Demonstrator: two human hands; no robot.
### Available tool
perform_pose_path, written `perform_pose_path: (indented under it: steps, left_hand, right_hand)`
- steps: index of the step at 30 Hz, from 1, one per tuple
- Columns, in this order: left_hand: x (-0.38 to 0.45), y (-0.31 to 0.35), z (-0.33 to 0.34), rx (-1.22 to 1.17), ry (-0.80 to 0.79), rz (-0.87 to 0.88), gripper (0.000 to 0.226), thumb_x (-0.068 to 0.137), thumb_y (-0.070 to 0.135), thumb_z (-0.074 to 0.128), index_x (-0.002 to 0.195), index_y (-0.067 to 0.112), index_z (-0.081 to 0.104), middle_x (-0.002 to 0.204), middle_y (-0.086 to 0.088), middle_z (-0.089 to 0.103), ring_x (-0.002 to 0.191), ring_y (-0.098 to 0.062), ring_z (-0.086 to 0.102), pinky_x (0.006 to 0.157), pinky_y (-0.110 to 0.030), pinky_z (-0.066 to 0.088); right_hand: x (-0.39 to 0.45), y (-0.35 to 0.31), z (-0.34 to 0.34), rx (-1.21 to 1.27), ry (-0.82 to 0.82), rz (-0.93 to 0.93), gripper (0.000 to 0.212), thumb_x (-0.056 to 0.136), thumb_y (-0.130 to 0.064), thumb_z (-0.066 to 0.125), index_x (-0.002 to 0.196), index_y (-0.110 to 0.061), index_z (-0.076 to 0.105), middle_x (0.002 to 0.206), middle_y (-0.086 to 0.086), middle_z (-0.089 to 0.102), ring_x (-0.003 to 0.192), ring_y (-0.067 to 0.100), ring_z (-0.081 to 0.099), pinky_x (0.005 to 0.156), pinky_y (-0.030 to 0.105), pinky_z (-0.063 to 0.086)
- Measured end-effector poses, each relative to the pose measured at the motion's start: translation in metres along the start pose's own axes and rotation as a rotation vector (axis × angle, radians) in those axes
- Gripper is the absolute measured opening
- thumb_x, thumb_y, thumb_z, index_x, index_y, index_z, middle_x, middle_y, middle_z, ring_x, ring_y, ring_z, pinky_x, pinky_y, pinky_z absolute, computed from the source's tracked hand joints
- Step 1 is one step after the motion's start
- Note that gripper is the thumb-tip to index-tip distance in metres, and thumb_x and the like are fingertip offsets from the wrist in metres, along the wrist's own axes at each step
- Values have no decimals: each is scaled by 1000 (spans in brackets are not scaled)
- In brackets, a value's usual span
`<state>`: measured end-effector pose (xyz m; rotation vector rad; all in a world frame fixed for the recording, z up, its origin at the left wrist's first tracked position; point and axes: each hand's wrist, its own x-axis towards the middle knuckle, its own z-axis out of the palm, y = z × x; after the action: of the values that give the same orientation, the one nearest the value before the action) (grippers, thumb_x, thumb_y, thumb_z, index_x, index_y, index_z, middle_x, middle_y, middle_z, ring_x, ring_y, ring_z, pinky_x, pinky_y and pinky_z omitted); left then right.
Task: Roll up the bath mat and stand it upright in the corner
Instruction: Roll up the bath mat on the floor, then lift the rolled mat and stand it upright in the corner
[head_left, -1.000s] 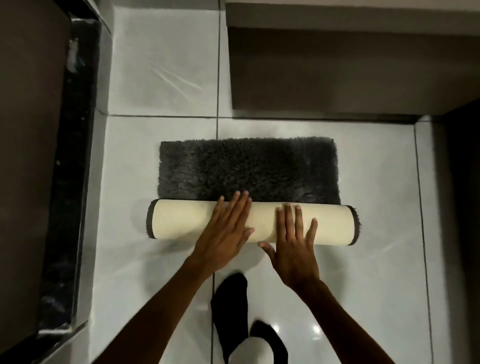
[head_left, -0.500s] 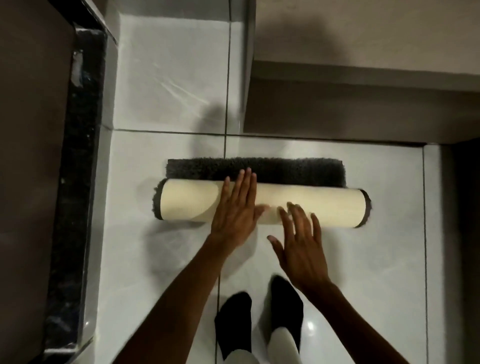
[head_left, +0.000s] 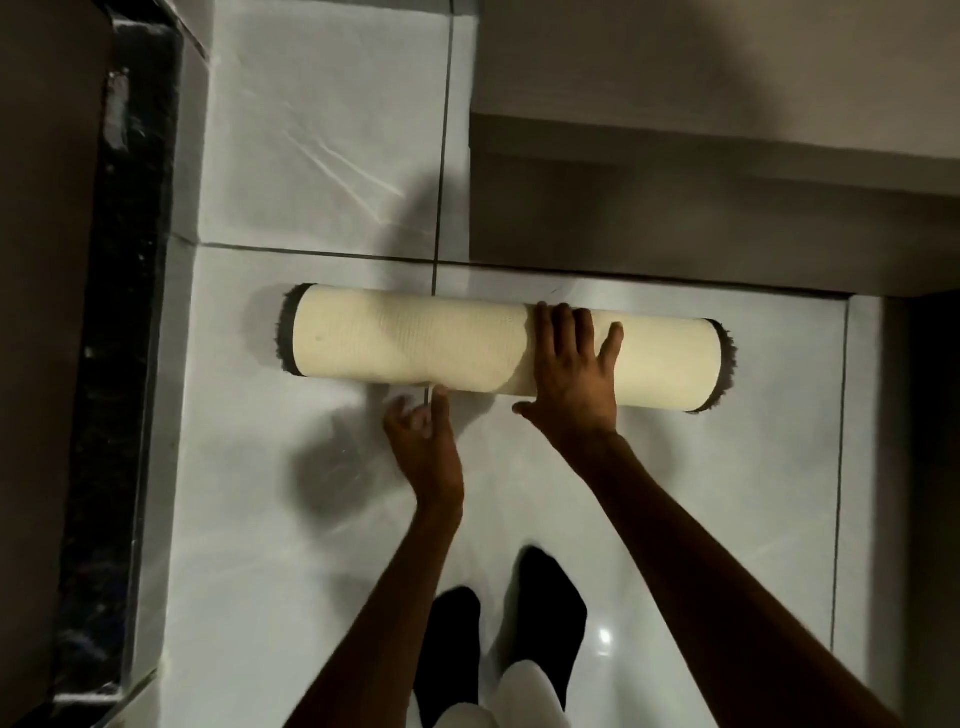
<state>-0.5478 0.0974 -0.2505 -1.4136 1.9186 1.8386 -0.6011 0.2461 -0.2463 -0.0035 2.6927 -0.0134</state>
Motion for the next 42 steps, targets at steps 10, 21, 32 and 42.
perform_pose_path:
  steps: [10,21,32,42]
  left_hand:
    - [30,18,13,-402,-579,-374,130,42,63,92,152,17,40,148,-15,55,136,-32,53,117,-53,40]
    - [-35,82,-93,-287,-639,-359,137,46,83,80,161,34,23,163,5,37,150,-21,36,120,-46,27]
    - [-28,261,-139,-142,-618,-215,89,76,92,25,144,41,52,139,16,67,133,-12,58,118,-45,32]
    - [59,398,-84,87,-708,69,94,48,64,92,131,42,53,121,18,71,116,-9,67,82,-29,62]
  right_hand:
    - [-6,-6,10,71,98,28,99,66,-42,83,149,-17,34,149,10,44,140,38,38,115,71,21]
    - [-76,-45,-78,614,-56,86,91,61,-51,80,141,-30,41,138,-3,56,128,29,48,107,56,37]
    - [-56,-95,-224,1125,-212,114,95,57,-37,94,138,-28,44,126,-12,55,119,14,52,89,29,40]
    - [45,-140,-309,1238,-38,35,108,60,-29,94,146,-30,30,134,-17,43,124,10,43,104,34,43]
